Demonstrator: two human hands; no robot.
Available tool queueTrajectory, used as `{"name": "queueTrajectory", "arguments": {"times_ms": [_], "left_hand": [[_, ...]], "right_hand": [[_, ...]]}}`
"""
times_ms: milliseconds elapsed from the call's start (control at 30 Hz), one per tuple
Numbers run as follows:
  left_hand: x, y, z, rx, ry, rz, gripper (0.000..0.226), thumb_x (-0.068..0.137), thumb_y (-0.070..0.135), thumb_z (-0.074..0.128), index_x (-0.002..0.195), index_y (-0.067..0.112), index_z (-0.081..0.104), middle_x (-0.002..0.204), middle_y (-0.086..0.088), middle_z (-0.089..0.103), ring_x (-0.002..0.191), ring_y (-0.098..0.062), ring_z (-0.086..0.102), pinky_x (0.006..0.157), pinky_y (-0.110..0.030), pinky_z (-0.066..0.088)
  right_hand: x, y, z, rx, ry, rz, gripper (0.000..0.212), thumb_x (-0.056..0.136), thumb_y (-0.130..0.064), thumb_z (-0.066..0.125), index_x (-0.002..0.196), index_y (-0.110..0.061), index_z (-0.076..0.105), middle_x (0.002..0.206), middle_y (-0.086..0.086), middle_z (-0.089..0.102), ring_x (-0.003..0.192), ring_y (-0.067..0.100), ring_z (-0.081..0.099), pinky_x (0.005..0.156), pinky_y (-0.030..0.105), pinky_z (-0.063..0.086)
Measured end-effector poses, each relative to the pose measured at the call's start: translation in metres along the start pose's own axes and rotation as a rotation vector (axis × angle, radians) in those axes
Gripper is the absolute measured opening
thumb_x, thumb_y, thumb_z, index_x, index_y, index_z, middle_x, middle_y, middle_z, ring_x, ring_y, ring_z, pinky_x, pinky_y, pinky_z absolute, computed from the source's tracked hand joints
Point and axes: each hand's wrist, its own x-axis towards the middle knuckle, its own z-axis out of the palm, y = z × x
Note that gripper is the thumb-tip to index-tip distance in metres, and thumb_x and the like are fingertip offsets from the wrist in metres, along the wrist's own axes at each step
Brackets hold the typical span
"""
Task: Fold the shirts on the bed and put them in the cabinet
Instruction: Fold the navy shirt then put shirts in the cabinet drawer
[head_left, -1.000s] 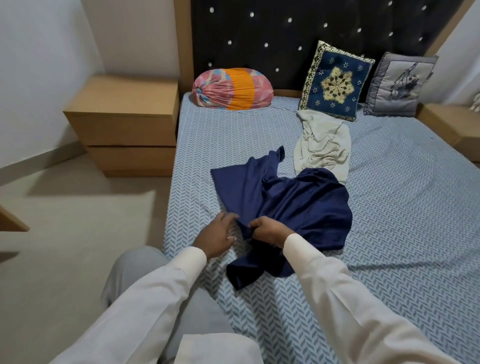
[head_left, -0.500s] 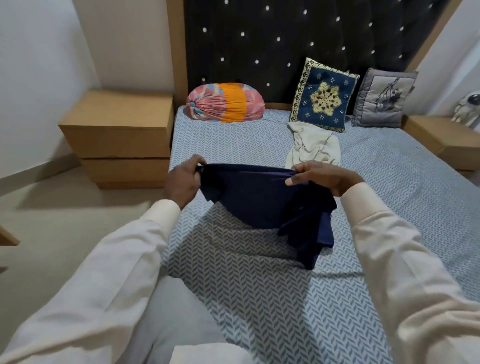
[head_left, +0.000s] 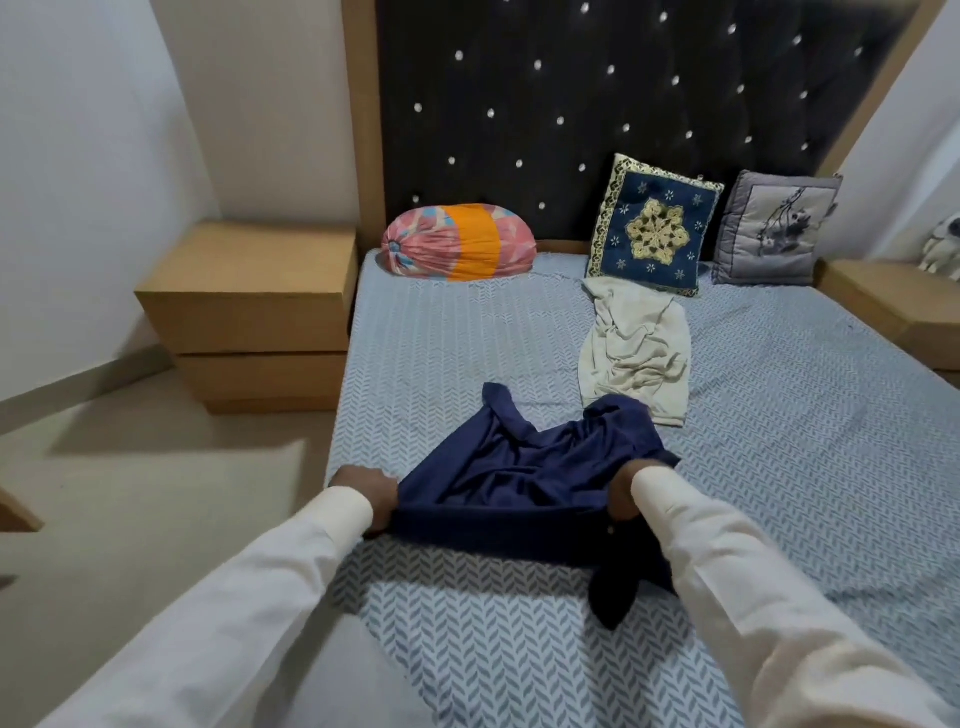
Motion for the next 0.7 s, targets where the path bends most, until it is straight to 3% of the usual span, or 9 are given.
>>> {"name": "queueTrajectory", "arguments": {"times_ms": [67,133,233,333,433,500,533,633,700], "left_hand": [[0.013,-0.005,-0.008,-0.323,-0.109,-0.099,0.031,0.094,0.012,0.048,0.121,0.004,0.061,0.124,-0.019,0.066,0.111,-0.033,0.066,0.088,-0.039,0.054],[0.042,-0.019,-0.022,-0.84,-0.084,-0.182,0.023,0.09,0.005,0.048,0.104,0.0,0.066,0.107,-0.024,0.071,0.097,-0.037,0.071,0.076,-0.046,0.061],[0.12,-0.052,-0.056,-1.457,0.359,-0.22,0.026,0.079,0.018,0.049,0.09,0.022,0.072,0.102,-0.016,0.072,0.095,-0.035,0.069,0.078,-0.052,0.06],[0.14,-0.082,-0.158,-1.796,0.81,-0.101,0.033,0.077,0.03,0.047,0.099,0.035,0.071,0.106,-0.004,0.072,0.104,-0.03,0.066,0.093,-0.051,0.055],[0.055,-0.097,-0.268,-1.879,1.175,0.03,0.044,0.079,0.023,0.045,0.114,0.029,0.071,0.117,-0.004,0.07,0.106,-0.021,0.065,0.099,-0.043,0.052],[0.02,-0.107,-0.302,-1.638,1.395,0.062,0.054,0.081,0.008,0.04,0.123,0.027,0.067,0.127,-0.003,0.067,0.116,-0.018,0.061,0.105,-0.031,0.046],[0.012,-0.112,-0.305,-1.471,1.483,0.049,0.055,0.084,0.003,0.038,0.128,0.024,0.064,0.132,-0.003,0.064,0.121,-0.016,0.057,0.108,-0.026,0.041],[0.003,-0.12,-0.288,-1.037,1.601,-0.006,0.048,0.093,0.003,0.038,0.135,0.014,0.058,0.149,-0.013,0.047,0.139,-0.024,0.042,0.117,-0.028,0.03],[0.009,-0.121,-0.253,-0.763,1.588,-0.072,0.046,0.094,0.011,0.035,0.134,0.008,0.056,0.142,-0.02,0.048,0.131,-0.036,0.044,0.111,-0.04,0.036]], "right_hand": [[0.006,-0.002,-0.003,0.329,0.052,0.005,0.055,0.107,-0.033,0.04,0.154,-0.006,0.032,0.162,0.01,0.028,0.146,0.032,0.032,0.118,0.044,0.028],[0.009,-0.003,-0.021,0.847,0.131,-0.004,0.047,0.108,-0.02,0.033,0.147,0.004,0.039,0.153,0.019,0.041,0.136,0.032,0.046,0.112,0.044,0.04],[0.01,-0.006,-0.081,1.823,0.268,-0.217,0.041,0.101,-0.018,0.034,0.137,-0.01,0.053,0.136,0.018,0.058,0.11,0.033,0.062,0.082,0.05,0.06],[-0.025,-0.002,-0.166,2.325,0.526,-0.521,0.041,0.098,-0.016,0.034,0.128,-0.029,0.056,0.13,0.009,0.058,0.115,0.036,0.058,0.087,0.058,0.055],[-0.066,0.022,-0.232,2.364,0.818,-0.748,0.05,0.097,-0.009,0.032,0.132,-0.036,0.055,0.135,0.004,0.057,0.111,0.026,0.062,0.088,0.045,0.057],[-0.069,0.045,-0.258,2.257,0.943,-0.766,0.06,0.089,-0.003,0.029,0.128,-0.036,0.058,0.135,0.001,0.059,0.108,0.021,0.064,0.081,0.037,0.058],[-0.071,0.054,-0.263,2.172,1.007,-0.756,0.063,0.083,-0.002,0.028,0.124,-0.037,0.06,0.133,0.001,0.061,0.11,0.02,0.064,0.087,0.038,0.057],[-0.068,0.07,-0.254,1.661,1.242,-0.563,0.068,0.07,-0.003,0.032,0.126,-0.029,0.061,0.128,-0.002,0.061,0.117,0.018,0.058,0.109,0.03,0.044],[-0.058,0.073,-0.232,1.286,1.234,-0.428,0.063,0.074,0.0,0.036,0.13,-0.017,0.059,0.122,0.003,0.059,0.11,0.021,0.053,0.099,0.023,0.041]]}}
